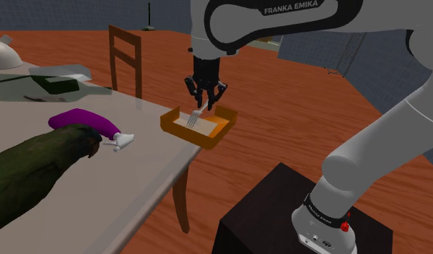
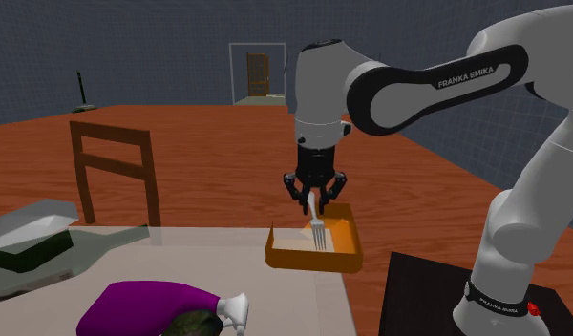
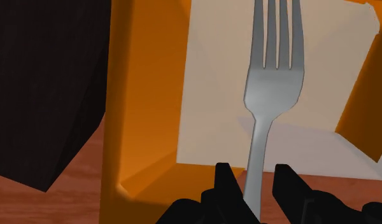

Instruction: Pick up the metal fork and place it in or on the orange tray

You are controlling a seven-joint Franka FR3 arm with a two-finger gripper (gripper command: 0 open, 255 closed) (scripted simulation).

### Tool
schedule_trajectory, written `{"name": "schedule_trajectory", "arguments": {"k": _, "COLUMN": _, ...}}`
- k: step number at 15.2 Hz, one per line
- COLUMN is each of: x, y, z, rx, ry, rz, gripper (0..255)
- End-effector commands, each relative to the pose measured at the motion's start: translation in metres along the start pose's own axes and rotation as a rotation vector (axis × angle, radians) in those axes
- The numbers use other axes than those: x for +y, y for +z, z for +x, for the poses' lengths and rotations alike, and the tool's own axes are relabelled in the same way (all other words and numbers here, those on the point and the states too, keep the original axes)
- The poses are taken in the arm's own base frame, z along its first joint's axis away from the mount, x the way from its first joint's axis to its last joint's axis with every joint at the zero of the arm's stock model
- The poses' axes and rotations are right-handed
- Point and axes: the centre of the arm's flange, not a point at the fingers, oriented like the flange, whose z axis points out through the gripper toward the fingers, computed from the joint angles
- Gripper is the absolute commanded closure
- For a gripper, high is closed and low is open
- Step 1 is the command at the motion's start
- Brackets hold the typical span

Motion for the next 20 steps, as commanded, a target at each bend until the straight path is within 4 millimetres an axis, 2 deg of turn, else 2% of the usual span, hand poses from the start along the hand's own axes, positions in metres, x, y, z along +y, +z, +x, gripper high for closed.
{"name": "schedule_trajectory", "arguments": {"k": 1, "x": 0.000, "y": 0.002, "z": 0.000, "rx": 0.000, "ry": 0.000, "rz": 0.000, "gripper": 255}}
{"name": "schedule_trajectory", "arguments": {"k": 7, "x": 0.000, "y": 0.002, "z": 0.000, "rx": 0.000, "ry": 0.000, "rz": 0.000, "gripper": 255}}
{"name": "schedule_trajectory", "arguments": {"k": 8, "x": 0.000, "y": 0.002, "z": 0.000, "rx": 0.000, "ry": 0.000, "rz": 0.000, "gripper": 0}}
{"name": "schedule_trajectory", "arguments": {"k": 13, "x": 0.000, "y": 0.002, "z": 0.000, "rx": 0.000, "ry": 0.000, "rz": 0.000, "gripper": 0}}
{"name": "schedule_trajectory", "arguments": {"k": 17, "x": 0.000, "y": -0.048, "z": 0.000, "rx": 0.000, "ry": 0.000, "rz": 0.000, "gripper": 0}}
{"name": "schedule_trajectory", "arguments": {"k": 20, "x": 0.000, "y": -0.048, "z": 0.000, "rx": 0.000, "ry": 0.000, "rz": 0.000, "gripper": 0}}
